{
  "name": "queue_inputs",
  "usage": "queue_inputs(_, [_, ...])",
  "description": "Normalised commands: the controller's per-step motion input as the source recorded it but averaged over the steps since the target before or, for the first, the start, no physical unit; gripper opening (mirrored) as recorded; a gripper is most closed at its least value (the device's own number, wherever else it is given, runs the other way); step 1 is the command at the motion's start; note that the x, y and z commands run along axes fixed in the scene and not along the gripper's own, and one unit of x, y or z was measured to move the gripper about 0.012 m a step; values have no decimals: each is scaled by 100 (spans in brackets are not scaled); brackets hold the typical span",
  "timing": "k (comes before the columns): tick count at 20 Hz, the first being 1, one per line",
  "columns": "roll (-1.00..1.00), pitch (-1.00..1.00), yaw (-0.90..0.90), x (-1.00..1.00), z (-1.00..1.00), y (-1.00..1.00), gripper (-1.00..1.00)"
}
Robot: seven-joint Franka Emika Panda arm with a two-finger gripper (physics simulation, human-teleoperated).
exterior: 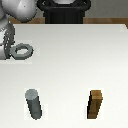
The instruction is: Put the loop with the handle onto the peg.
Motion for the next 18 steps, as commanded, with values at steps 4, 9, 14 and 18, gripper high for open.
queue_inputs(4, [0,0,0,-25,-75,0,100])
queue_inputs(9, [0,0,0,-20,-20,0,100])
queue_inputs(14, [0,0,0,-20,0,0,100])
queue_inputs(18, [0,0,0,-25,-25,0,100])
